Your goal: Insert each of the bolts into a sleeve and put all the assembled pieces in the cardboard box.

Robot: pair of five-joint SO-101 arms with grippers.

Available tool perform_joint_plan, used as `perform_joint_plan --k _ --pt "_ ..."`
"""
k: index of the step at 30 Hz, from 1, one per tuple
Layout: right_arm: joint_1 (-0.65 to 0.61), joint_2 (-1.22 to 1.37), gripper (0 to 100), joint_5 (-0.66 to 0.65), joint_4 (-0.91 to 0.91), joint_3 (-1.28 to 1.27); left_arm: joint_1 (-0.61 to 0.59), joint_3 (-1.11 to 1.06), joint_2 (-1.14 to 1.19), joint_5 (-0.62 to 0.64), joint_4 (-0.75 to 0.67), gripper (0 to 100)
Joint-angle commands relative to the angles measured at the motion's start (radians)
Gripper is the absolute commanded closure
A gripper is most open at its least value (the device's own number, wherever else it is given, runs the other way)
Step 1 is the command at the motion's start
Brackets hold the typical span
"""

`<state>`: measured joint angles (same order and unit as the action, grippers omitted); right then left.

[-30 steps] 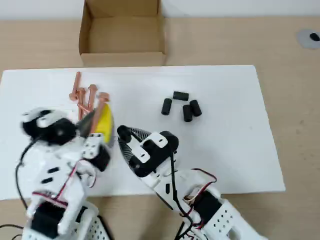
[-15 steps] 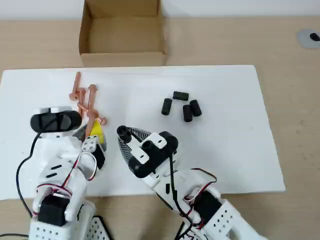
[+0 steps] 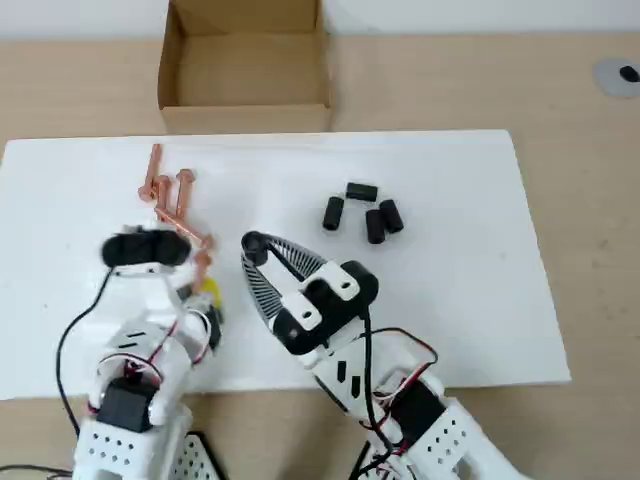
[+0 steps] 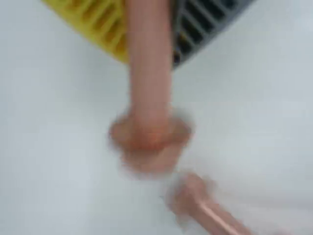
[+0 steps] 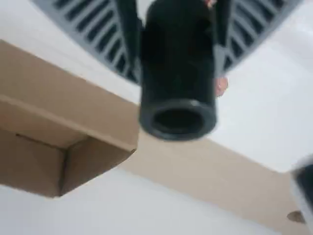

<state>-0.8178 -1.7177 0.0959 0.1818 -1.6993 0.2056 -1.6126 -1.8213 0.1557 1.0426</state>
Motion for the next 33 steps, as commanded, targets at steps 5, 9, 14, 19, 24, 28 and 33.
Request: perform_joint_plan --k 5,9,14,19,24,28,33 --pt "0.015 -0.015 98.8 -0.003 -0.031 -0.001 0.048 -0.008 -0.004 -0.002 0.025 88" --pt "0.015 -0.015 98.8 -0.005 -0.031 -0.001 0.041 0.002 -0.004 -0.044 0.095 79" --pt "0.015 -0.015 98.8 -0.005 -0.029 -0.001 0.021 0.098 -0.004 -0.101 0.124 78" --pt "0.015 -0.015 98.8 -0.005 -0.029 -0.001 -0.032 0.164 0.013 -0.132 -0.002 78" --pt "0.015 -0.015 98.8 -0.006 -0.029 -0.001 -0.008 0.153 0.220 -0.138 -0.087 78" --pt "0.015 -0.015 98.8 -0.006 -0.029 -0.001 -0.008 0.324 0.463 -0.164 -0.107 82" --pt "0.015 -0.015 98.8 -0.008 -0.031 -0.001 0.018 0.539 0.885 -0.190 -0.034 83"
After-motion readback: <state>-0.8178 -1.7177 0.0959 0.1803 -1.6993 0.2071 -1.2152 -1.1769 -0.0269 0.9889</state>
